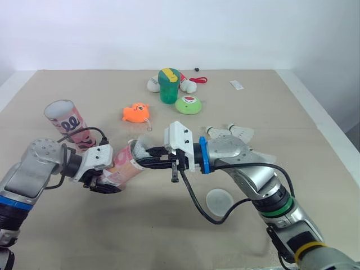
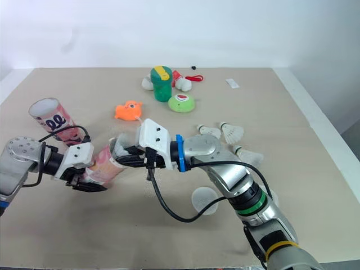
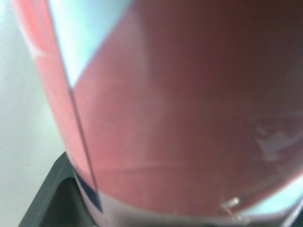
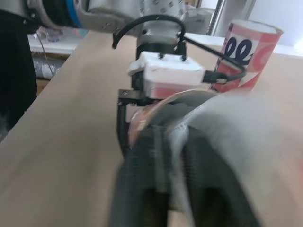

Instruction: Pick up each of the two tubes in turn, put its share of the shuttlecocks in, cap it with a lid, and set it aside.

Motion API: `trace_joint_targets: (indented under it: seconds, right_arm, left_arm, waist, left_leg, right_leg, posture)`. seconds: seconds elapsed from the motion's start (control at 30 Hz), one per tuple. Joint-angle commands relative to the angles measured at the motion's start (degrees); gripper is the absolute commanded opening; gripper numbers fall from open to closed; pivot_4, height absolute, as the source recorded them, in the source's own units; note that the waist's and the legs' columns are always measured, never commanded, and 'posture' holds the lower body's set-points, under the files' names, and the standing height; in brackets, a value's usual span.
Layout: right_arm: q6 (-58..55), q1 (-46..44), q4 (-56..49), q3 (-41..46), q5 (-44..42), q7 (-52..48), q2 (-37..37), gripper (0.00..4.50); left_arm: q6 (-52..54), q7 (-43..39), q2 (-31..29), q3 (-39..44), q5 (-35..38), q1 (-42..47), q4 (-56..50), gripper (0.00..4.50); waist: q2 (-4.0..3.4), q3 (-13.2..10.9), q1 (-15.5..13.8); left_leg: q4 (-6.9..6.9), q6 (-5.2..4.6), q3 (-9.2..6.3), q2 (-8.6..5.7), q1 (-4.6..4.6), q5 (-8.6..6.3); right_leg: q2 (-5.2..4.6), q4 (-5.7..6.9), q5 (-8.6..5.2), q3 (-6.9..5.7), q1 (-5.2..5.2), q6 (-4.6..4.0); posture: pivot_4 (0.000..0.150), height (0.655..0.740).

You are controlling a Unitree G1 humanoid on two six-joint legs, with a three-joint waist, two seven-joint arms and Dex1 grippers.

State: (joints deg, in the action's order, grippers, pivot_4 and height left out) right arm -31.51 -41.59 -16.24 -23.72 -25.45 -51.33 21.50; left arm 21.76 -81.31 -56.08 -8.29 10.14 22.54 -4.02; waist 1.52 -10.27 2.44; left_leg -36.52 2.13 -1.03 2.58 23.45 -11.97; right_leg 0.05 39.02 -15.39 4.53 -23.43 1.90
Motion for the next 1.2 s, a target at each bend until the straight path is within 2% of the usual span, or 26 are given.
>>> trace_joint_targets:
  seconds: [0.03, 0.07, 0.13, 0.27, 0.3, 0.53, 0.73, 0.87, 0.97, 1.2]
  right_arm:
    - [-1.64, -3.65, -1.14, 5.75, -4.92, -1.74, -1.32, 2.43]
    - [-2.50, -4.44, -0.78, 6.87, -5.73, -2.54, -0.79, 1.99]
    - [-3.04, -6.43, 1.35, 7.99, -5.79, -4.61, 0.69, 2.06]
    - [1.68, -10.18, 8.51, 3.25, 0.77, -8.94, 1.64, 0.16]
    - [2.62, -10.71, 9.47, 1.70, 2.18, -9.67, 1.10, 0.06]
    - [13.01, -14.72, 19.46, -9.62, 15.31, -11.71, -6.45, 0.06]
    - [13.40, -15.13, 21.13, -7.35, 14.57, -12.32, -12.04, 0.06]
    - [7.72, -14.82, 16.00, 0.34, 8.66, -15.17, -7.66, 0.06]
    - [3.25, -13.31, 10.69, 5.38, 4.70, -17.40, -1.49, 0.06]
    - [-9.94, -2.91, 0.00, 19.75, -6.35, -17.53, 13.77, 0.06]
  left_arm:
    - [1.34, 0.92, -0.50, 0.26, 0.45, -1.24, -1.22, 3.20]
    - [1.43, 0.98, -0.52, 0.32, 0.46, -1.30, -1.30, 3.20]
    - [1.52, 1.10, -0.51, 0.29, 0.44, -1.27, -1.30, 3.20]
    - [1.25, 1.24, -0.34, -0.01, 0.32, -0.82, -0.84, 3.20]
    - [1.19, 1.23, -0.27, -0.08, 0.28, -0.65, -0.73, 3.20]
    - [0.91, 1.17, 0.25, -0.52, 0.03, 0.24, -0.25, 3.20]
    - [1.05, 1.55, 0.93, -0.86, 0.05, 0.42, -0.56, 3.20]
    - [0.97, 1.89, 0.94, -0.55, 0.20, -0.49, -1.12, 3.20]
    - [0.82, 2.60, 1.46, 0.24, 0.70, -0.77, -1.51, 3.20]
    - [1.20, 6.67, 6.69, 4.05, 5.55, 0.10, -3.70, 3.20]
  waist:
    - [-0.01, -0.01, 0.05]
    - [-0.01, -0.01, 0.08]
    - [-0.02, -0.01, 0.06]
    - [-0.02, -0.01, 0.08]
    - [-0.02, -0.01, 0.09]
    - [-0.07, -0.04, 0.03]
    - [-0.05, -0.03, 0.01]
    - [-0.06, -0.04, -0.23]
    - [-0.05, -0.03, -0.59]
    - [-0.04, -0.07, -1.14]
  left_leg:
    - [0.00, 0.00, 0.00, 0.00, 0.00, 0.00]
    - [0.00, 0.00, 0.00, 0.02, -0.01, 0.00]
    - [0.02, 0.00, -0.04, 0.06, -0.05, 0.00]
    - [-0.01, 0.00, -0.03, 0.06, -0.09, 0.01]
    - [-0.01, 0.00, -0.03, 0.06, -0.09, 0.01]
    - [0.07, 0.00, -0.10, 0.13, -0.06, 0.01]
    - [0.02, 0.01, -0.08, 0.09, -0.06, 0.01]
    - [0.02, 0.03, -0.18, 0.11, -0.04, 0.02]
    - [0.01, 0.03, -0.17, 0.07, -0.02, 0.02]
    - [0.02, 0.03, -0.16, 0.02, -0.02, 0.02]
  right_leg:
    - [0.00, 0.00, 0.00, 0.00, 0.00, 0.00]
    - [0.02, 0.00, 0.02, 0.00, -0.01, -0.03]
    - [0.09, 0.02, 0.03, -0.03, 0.00, -0.08]
    - [0.08, 0.02, 0.07, -0.07, 0.03, -0.11]
    - [0.08, 0.02, 0.07, -0.06, 0.03, -0.11]
    - [0.21, 0.06, 0.01, -0.10, -0.04, -0.22]
    - [0.11, 0.06, 0.03, -0.10, 0.00, -0.16]
    - [0.14, 0.07, 0.05, -0.18, 0.01, -0.21]
    - [0.06, 0.06, 0.02, -0.19, 0.04, -0.17]
    - [-0.01, 0.05, -0.04, -0.21, 0.05, -0.15]
  posture:
    - [0.150, 0.7400]
    - [0.150, 0.7400]
    - [0.150, 0.7400]
    - [0.150, 0.7400]
    - [0.150, 0.7400]
    - [0.150, 0.7400]
    - [0.150, 0.7400]
    - [0.150, 0.7400]
    - [0.150, 0.7400]
    - [0.150, 0.7400]
